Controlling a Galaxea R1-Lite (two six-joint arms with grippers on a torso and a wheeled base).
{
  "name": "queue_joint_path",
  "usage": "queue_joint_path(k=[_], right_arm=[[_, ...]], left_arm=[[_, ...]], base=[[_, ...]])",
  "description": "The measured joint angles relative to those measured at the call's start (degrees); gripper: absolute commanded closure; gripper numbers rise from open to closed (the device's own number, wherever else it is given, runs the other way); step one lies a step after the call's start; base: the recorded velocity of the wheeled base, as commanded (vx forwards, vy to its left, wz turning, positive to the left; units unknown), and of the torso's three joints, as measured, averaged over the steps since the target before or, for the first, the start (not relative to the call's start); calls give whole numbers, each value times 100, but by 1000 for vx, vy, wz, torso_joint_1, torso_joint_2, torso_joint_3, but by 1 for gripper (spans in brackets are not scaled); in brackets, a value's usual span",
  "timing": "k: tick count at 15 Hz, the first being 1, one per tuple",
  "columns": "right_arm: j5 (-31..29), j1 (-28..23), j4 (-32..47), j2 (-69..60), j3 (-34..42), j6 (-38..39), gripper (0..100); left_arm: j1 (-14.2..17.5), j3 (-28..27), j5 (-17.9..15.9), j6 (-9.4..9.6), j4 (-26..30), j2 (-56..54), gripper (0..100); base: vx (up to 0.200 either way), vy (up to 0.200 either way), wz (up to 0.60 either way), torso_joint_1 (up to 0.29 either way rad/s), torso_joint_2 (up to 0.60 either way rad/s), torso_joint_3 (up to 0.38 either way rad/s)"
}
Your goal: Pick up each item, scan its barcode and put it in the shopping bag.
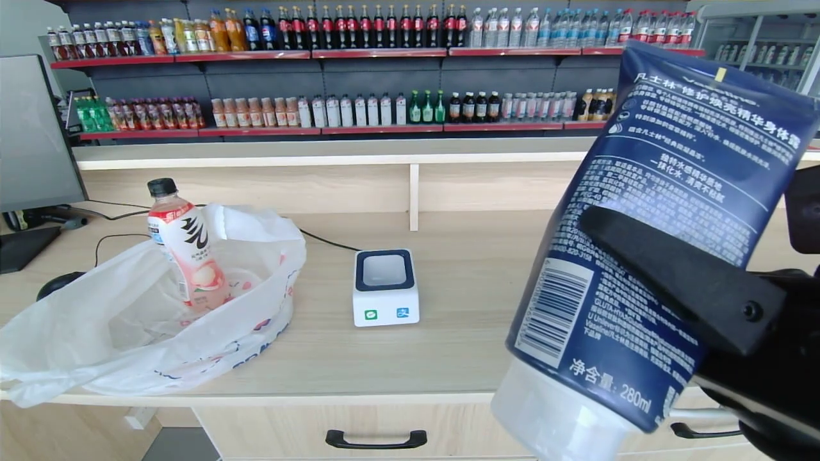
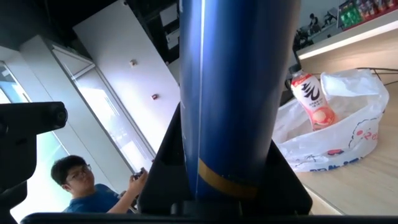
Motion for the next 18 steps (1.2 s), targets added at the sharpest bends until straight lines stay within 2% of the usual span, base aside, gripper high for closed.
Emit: queue_joint_path(k=[14,18], right_arm=[[0,4,2,72,210,-22,100],[0,-9,-2,133,285,-301,100]], left_arm=[[0,0,0,0,2,0,0],[0,0,0,0,2,0,0]], base=[[0,0,0,0,0,0],[0,0,0,0,0,0]])
